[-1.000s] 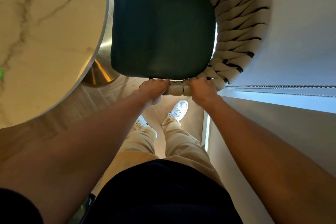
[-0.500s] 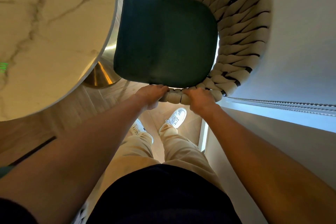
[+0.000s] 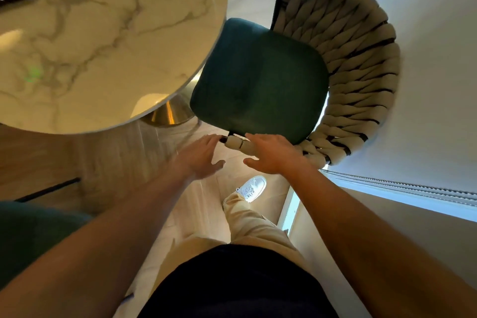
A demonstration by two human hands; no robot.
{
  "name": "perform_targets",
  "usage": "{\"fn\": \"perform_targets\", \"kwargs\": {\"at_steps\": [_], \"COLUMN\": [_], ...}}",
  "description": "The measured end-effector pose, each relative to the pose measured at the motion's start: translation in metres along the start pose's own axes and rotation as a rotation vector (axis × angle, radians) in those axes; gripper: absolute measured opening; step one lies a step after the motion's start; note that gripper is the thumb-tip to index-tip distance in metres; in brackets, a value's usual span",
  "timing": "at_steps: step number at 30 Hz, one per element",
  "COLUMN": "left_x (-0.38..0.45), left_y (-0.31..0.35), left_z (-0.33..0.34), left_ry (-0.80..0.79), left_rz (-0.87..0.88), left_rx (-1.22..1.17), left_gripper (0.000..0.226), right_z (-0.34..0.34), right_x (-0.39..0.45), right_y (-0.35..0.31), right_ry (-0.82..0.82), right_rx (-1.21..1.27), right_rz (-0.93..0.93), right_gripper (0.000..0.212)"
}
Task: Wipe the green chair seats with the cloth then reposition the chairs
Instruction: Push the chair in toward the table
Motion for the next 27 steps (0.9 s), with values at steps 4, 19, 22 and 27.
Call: {"fn": "perform_targets", "kwargs": {"at_steps": [4, 19, 22, 27], "left_x": [-0.044, -0.327, -0.403, -0.522], "left_y": [-0.034, -0.180, -0.203, -0.226], "left_z": [0.005, 0.123, 0.160, 0.224], "left_ry": [0.032, 0.278, 0.370, 0.493], "left_rz": [-0.130, -0.533, -0.625, -0.789], "left_rx": [-0.062, -0.479, -0.558, -0.662], "left_gripper": [0.081, 0.082, 0.081, 0.079], "right_z": [0.000, 0.100, 0.137, 0.191], "right_x": [-0.001, -0.066, -0.091, -0.145], "right_y": [-0.042, -0.288, -0.346, -0.442], "right_ry": [0.032, 0.007, -0.054, -0.139], "right_rx": [-0.034, -0.325, -0.355, -0.468], "right_rz": [-0.094, -0.429, -0.514, -0.682], "right_gripper": [0.063, 0.077, 0.078, 0.076]}}
Point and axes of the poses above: each hand's wrist, its own x-axis towards the middle knuckle, its own z-axis out of the palm, y = z × x, the point moved 5 cm from there along x, towards the middle knuckle, and after that the axes turned 10 degrees about -x, right-handed, at the moved point
